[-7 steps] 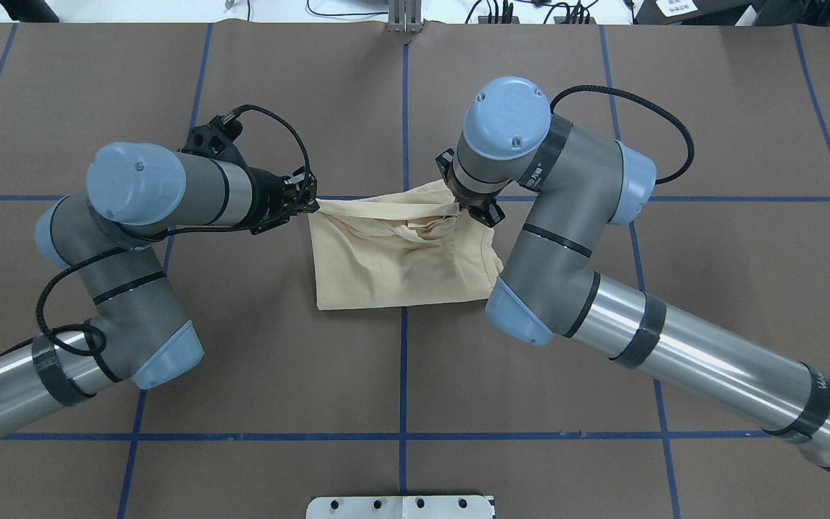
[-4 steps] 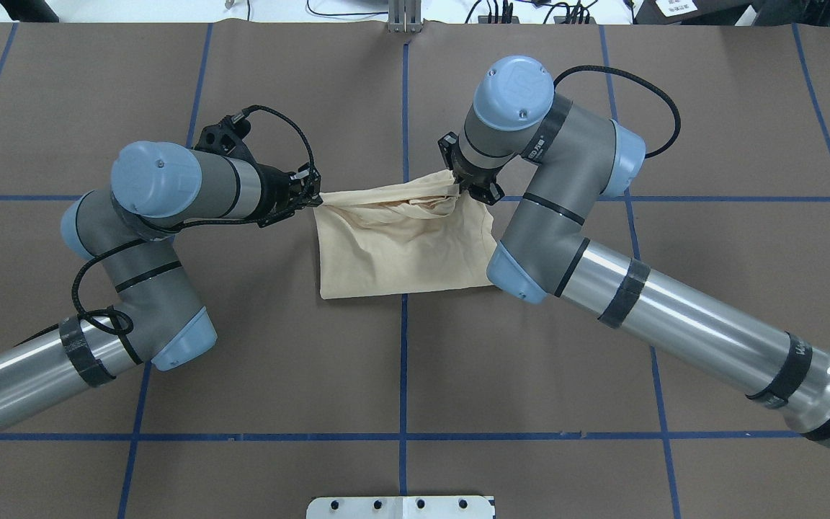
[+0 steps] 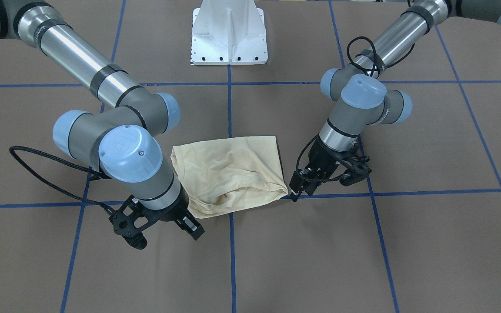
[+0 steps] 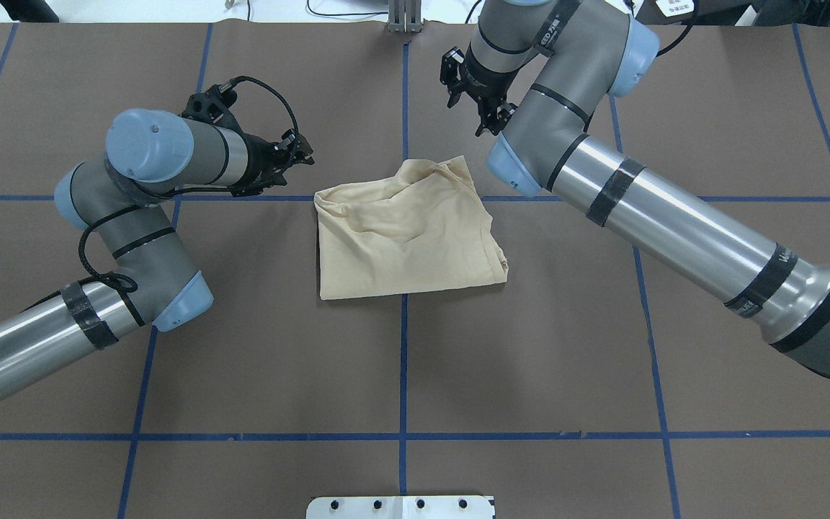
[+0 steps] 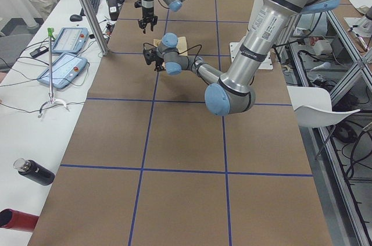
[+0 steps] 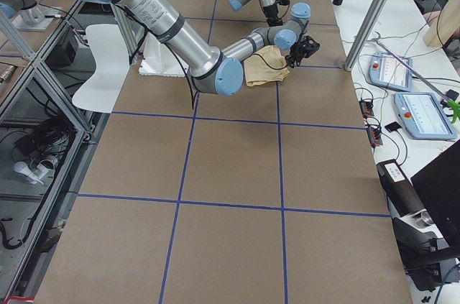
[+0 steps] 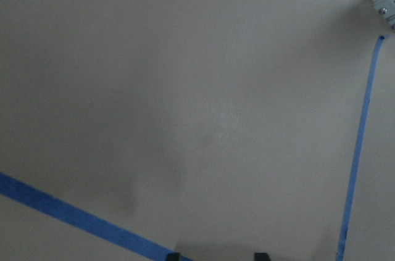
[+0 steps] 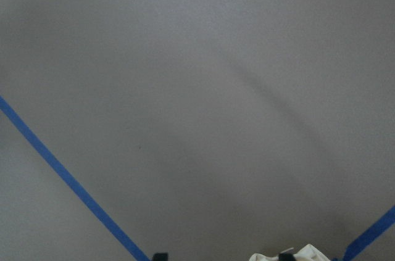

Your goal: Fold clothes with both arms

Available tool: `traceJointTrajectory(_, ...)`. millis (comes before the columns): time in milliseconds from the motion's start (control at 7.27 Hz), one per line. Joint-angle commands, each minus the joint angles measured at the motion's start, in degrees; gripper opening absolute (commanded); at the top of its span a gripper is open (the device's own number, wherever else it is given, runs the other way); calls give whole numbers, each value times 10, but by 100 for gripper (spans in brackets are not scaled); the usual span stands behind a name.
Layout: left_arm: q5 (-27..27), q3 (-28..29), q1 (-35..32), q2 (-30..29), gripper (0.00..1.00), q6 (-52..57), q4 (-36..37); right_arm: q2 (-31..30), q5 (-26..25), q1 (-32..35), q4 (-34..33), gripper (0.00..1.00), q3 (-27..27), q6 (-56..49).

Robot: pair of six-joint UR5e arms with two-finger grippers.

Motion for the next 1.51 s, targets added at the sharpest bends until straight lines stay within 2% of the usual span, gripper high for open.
traceJointTrajectory(0, -17, -5, -12, 2, 67, 47, -1, -11, 10, 8, 2, 100, 5, -29)
traceJointTrajectory(138, -63, -11, -24, 10, 67, 120, 1, -35, 11, 23, 2, 100, 27, -80)
traceJointTrajectory(275, -75, -48, -35, 47, 67, 203, 2, -70, 20, 43, 1, 100, 54, -128)
traceJointTrajectory(413, -86, -81, -50, 81, 67, 300, 7, -98, 47, 71, -1, 100, 63, -188)
traceJointTrajectory(688, -136, -99, -105, 135, 67, 436, 8, -190, 90, 135, -6, 100, 120, -318)
traceJointTrajectory(826, -162, -116, -141, 178, 68, 530, 8, -236, 107, 169, -6, 100, 145, -399)
traceJointTrajectory(963, -210, -151, -192, 237, 68, 611, 8, -299, 121, 194, -5, 100, 187, -467)
traceJointTrajectory(1101, -274, -155, -259, 277, 68, 697, 9, -371, 122, 212, -5, 100, 233, -538)
traceJointTrajectory(1239, -301, -152, -314, 305, 69, 782, 13, -431, 132, 239, -6, 100, 277, -589)
traceJointTrajectory(1376, -305, -156, -356, 323, 69, 886, 64, -482, 155, 264, -5, 100, 303, -615)
